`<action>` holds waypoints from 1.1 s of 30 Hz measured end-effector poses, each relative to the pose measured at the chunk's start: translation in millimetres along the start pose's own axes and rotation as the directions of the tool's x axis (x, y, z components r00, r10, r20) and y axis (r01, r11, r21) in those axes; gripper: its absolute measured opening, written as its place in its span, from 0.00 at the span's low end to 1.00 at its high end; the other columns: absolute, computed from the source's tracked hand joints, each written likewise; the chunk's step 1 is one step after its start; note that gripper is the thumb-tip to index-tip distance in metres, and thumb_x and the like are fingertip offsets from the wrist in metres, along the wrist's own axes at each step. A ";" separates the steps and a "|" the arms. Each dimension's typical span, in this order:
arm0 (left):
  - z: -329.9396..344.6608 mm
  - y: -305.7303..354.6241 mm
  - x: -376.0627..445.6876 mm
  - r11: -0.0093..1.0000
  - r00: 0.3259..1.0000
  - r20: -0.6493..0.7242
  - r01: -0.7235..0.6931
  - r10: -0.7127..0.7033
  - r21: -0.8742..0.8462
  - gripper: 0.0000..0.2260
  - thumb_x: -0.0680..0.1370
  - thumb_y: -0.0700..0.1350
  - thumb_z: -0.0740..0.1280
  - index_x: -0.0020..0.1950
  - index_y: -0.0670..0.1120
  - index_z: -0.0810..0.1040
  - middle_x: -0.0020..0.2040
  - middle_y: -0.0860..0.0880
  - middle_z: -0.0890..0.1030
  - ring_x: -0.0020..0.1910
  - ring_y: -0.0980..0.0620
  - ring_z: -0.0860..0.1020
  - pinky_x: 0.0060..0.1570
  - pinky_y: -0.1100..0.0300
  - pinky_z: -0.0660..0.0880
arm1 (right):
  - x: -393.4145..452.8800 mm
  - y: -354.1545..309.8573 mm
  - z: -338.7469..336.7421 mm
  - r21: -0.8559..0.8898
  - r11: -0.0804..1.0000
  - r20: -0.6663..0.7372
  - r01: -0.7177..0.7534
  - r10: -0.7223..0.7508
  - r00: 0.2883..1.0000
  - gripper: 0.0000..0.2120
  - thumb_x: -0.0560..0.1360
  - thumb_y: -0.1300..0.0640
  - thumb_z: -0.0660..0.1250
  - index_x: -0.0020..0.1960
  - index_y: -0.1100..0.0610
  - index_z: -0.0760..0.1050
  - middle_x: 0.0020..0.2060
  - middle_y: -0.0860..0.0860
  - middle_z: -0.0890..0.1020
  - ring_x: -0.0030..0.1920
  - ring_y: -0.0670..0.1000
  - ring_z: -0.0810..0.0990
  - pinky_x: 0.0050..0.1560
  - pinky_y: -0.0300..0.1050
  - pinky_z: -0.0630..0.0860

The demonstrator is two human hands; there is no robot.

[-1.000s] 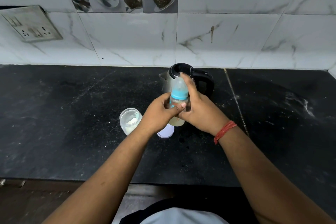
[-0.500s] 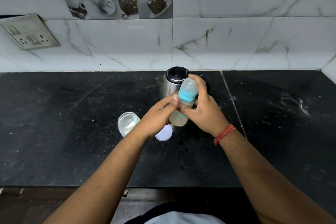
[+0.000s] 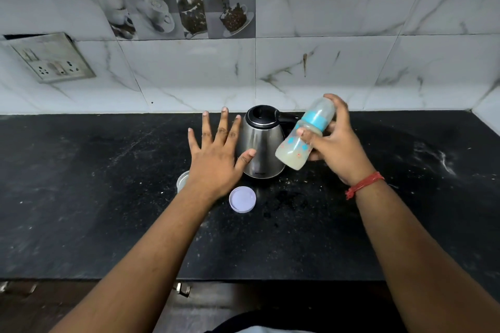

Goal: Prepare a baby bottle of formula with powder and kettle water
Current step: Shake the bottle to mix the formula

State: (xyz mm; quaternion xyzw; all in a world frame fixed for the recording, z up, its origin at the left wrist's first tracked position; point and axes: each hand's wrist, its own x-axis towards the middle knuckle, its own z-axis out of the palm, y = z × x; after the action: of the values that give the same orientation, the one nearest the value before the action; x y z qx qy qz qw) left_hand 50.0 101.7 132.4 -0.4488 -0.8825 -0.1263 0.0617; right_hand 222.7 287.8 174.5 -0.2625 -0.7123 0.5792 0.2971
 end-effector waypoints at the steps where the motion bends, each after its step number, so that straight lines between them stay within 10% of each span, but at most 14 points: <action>1: -0.5 -0.2 -0.5 1.000 1.000 -0.010 0.005 -0.005 0.002 0.37 0.78 0.71 0.37 0.83 0.56 0.38 0.83 0.52 0.33 0.81 0.41 0.30 0.77 0.31 0.39 | -0.1 -2.7 -3.6 0.040 0.999 -0.084 0.015 -0.011 0.996 0.36 0.76 0.58 0.74 0.74 0.38 0.59 0.62 0.53 0.76 0.55 0.54 0.85 0.41 0.52 0.85; 4: -2.2 1.8 -1.7 1.000 0.999 -0.050 0.013 -0.013 -0.013 0.36 0.79 0.71 0.37 0.83 0.56 0.39 0.83 0.51 0.34 0.81 0.40 0.31 0.77 0.30 0.39 | -3.2 -1.2 -2.1 0.218 0.973 -0.305 0.073 -0.003 0.952 0.35 0.77 0.58 0.73 0.74 0.41 0.58 0.60 0.52 0.78 0.53 0.52 0.86 0.41 0.53 0.85; 8: -4.1 5.6 -2.8 1.000 0.999 -0.040 0.015 -0.016 -0.025 0.36 0.78 0.71 0.37 0.83 0.56 0.38 0.83 0.52 0.33 0.81 0.41 0.31 0.77 0.30 0.39 | -14.1 7.8 15.3 0.106 0.993 -0.094 -0.051 0.061 0.994 0.34 0.77 0.59 0.73 0.74 0.42 0.58 0.60 0.53 0.78 0.54 0.54 0.85 0.39 0.50 0.85; 12: -7.5 10.3 -5.5 0.999 0.998 -0.049 0.022 -0.025 -0.050 0.37 0.78 0.72 0.36 0.83 0.57 0.38 0.83 0.52 0.33 0.81 0.41 0.30 0.78 0.31 0.39 | -17.4 2.2 8.0 0.331 0.941 -0.385 0.064 0.073 0.920 0.34 0.78 0.59 0.72 0.76 0.46 0.56 0.60 0.51 0.78 0.55 0.52 0.85 0.42 0.55 0.85; 16: -11.0 14.3 -8.6 0.998 0.998 -0.054 0.013 -0.016 -0.054 0.37 0.78 0.72 0.36 0.84 0.56 0.39 0.83 0.53 0.33 0.81 0.42 0.31 0.77 0.31 0.38 | -17.6 -3.4 8.2 0.231 0.972 -0.207 -0.038 0.088 0.974 0.32 0.78 0.59 0.72 0.74 0.45 0.58 0.60 0.53 0.77 0.55 0.53 0.85 0.42 0.57 0.85; 20: -12.9 16.4 -10.5 0.999 0.998 -0.057 0.016 -0.018 -0.046 0.37 0.78 0.71 0.36 0.84 0.56 0.40 0.83 0.53 0.34 0.81 0.42 0.30 0.78 0.31 0.38 | -15.7 -8.6 -2.6 0.340 0.935 -0.455 0.103 0.067 0.888 0.34 0.78 0.57 0.72 0.76 0.48 0.55 0.60 0.50 0.77 0.54 0.50 0.85 0.43 0.55 0.85; 24: -14.8 17.7 -11.2 0.999 0.998 -0.054 0.015 -0.017 -0.042 0.37 0.77 0.72 0.35 0.83 0.57 0.38 0.83 0.53 0.33 0.81 0.42 0.30 0.77 0.31 0.38 | -19.2 -10.1 2.1 0.204 0.978 -0.209 -0.030 0.074 0.975 0.33 0.78 0.58 0.72 0.75 0.47 0.57 0.58 0.51 0.77 0.54 0.51 0.85 0.41 0.54 0.85; 28: -15.8 17.7 -12.1 0.999 0.998 -0.057 0.016 -0.018 -0.045 0.37 0.76 0.73 0.32 0.82 0.58 0.36 0.83 0.53 0.32 0.81 0.42 0.29 0.78 0.31 0.38 | -19.6 -10.7 0.7 0.328 0.940 -0.456 0.097 0.067 0.887 0.34 0.79 0.58 0.72 0.76 0.48 0.54 0.56 0.46 0.77 0.52 0.48 0.85 0.42 0.52 0.85; 33: -16.0 13.2 -13.5 0.999 0.999 -0.049 0.018 -0.020 -0.050 0.38 0.75 0.74 0.31 0.83 0.58 0.36 0.83 0.54 0.32 0.80 0.43 0.29 0.77 0.31 0.38 | -22.5 -6.8 6.7 0.254 0.967 -0.277 -0.014 0.087 0.957 0.33 0.78 0.57 0.73 0.74 0.46 0.57 0.58 0.51 0.77 0.54 0.52 0.85 0.41 0.55 0.85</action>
State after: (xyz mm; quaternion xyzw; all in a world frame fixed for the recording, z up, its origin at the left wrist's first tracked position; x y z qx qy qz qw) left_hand 68.6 94.3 147.0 -0.4385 -0.8815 -0.1598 0.0714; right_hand 233.1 265.9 177.5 -0.3223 -0.5764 0.6275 0.4125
